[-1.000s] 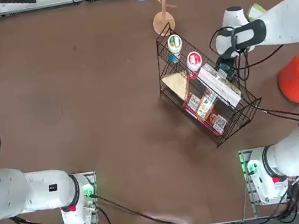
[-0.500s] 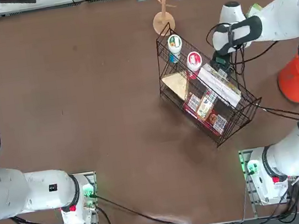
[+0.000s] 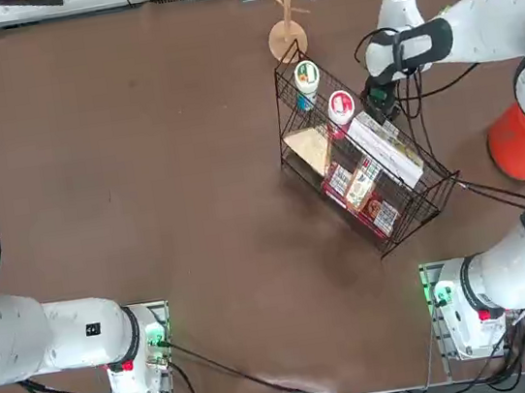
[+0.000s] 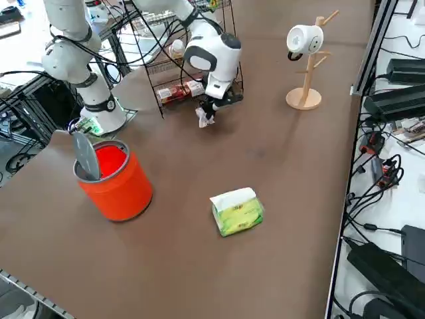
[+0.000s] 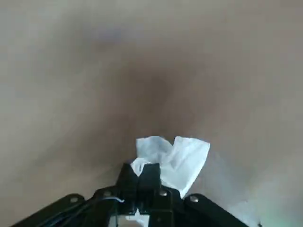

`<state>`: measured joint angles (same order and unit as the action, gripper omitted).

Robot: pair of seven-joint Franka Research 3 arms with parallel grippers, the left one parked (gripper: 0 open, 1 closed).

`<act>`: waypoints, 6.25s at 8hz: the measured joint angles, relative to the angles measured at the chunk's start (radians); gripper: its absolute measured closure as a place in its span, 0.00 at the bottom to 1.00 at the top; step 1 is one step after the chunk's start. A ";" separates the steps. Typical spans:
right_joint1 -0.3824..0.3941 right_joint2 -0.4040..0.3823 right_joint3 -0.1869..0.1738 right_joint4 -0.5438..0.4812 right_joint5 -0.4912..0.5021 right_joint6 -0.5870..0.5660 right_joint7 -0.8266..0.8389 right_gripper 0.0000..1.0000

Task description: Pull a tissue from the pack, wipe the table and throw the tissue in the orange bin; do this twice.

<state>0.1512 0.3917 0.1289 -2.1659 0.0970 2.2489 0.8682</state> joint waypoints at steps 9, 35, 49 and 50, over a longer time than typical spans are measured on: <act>-0.006 -0.120 -0.018 0.338 -0.022 -0.523 0.021 0.99; -0.491 -0.452 -0.135 0.072 -0.716 -0.590 -1.076 0.96; -0.467 -0.287 -0.114 0.302 -0.437 -0.446 -1.105 0.00; -0.459 -0.230 -0.113 0.327 -0.420 -0.373 -1.134 0.00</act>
<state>-0.3074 0.1621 0.0159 -1.8390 -0.3228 1.8764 -0.2655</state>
